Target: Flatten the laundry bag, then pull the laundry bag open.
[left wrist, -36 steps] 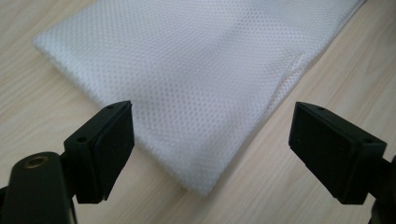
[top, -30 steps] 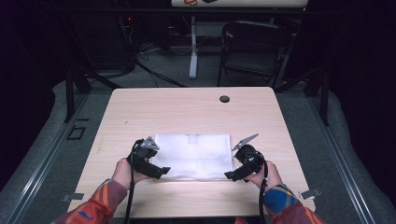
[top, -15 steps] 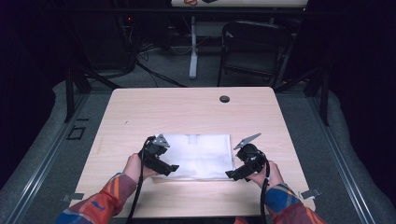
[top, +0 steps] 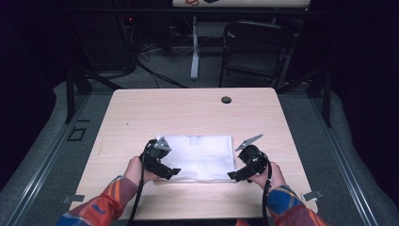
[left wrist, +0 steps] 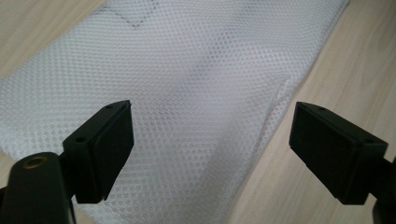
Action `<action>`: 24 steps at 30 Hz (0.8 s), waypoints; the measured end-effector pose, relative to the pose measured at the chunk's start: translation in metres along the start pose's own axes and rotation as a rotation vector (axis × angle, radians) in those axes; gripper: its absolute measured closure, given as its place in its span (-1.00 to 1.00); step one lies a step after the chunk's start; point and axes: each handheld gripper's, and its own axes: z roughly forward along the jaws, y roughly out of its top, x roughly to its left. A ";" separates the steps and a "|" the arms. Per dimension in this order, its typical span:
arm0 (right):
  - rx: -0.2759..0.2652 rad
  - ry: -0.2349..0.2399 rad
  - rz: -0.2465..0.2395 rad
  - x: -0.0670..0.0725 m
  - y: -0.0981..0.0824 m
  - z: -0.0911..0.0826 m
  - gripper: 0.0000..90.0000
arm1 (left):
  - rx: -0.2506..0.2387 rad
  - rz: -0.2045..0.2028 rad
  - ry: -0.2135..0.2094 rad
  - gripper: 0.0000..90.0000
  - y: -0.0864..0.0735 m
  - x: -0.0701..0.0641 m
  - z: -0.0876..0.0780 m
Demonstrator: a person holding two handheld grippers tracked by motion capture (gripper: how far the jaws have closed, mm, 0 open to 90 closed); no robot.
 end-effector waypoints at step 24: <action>0.018 0.015 -0.005 0.003 0.001 0.005 -0.45 | 0.162 0.172 -0.071 0.08 0.017 -0.025 0.049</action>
